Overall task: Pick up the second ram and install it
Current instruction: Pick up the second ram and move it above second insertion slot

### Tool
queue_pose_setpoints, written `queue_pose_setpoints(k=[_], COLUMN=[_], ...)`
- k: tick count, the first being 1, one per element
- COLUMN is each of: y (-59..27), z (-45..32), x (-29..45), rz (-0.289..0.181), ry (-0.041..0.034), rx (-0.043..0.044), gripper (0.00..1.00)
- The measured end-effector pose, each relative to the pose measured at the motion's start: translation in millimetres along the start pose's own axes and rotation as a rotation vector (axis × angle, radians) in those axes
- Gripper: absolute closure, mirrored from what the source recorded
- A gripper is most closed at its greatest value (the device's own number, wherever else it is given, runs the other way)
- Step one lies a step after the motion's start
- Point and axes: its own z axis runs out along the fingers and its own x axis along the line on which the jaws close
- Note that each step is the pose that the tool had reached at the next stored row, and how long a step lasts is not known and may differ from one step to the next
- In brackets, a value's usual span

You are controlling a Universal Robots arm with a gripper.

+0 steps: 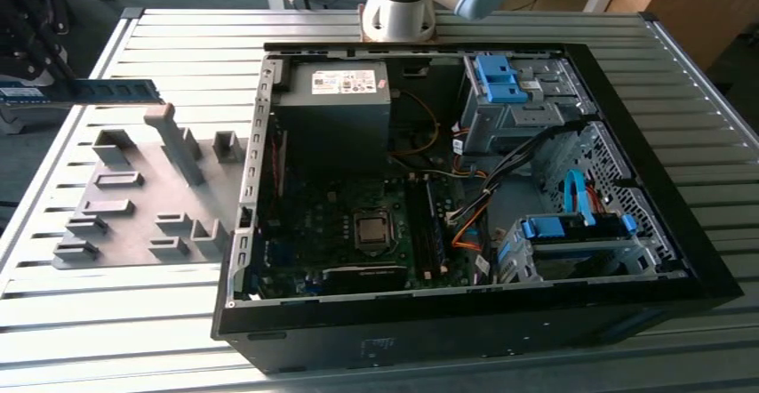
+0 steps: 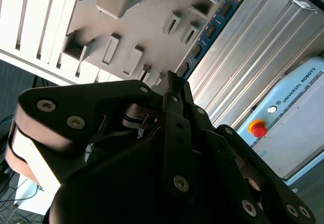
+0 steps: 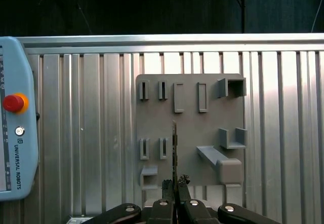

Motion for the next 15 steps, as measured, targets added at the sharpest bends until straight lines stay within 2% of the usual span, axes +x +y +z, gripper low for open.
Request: queue_pose_setpoints(k=[15], y=[-5.0], z=[0.0], x=[-0.2], rz=[0.000], ry=[-0.0001], rx=[0.0001], gripper=[0.86])
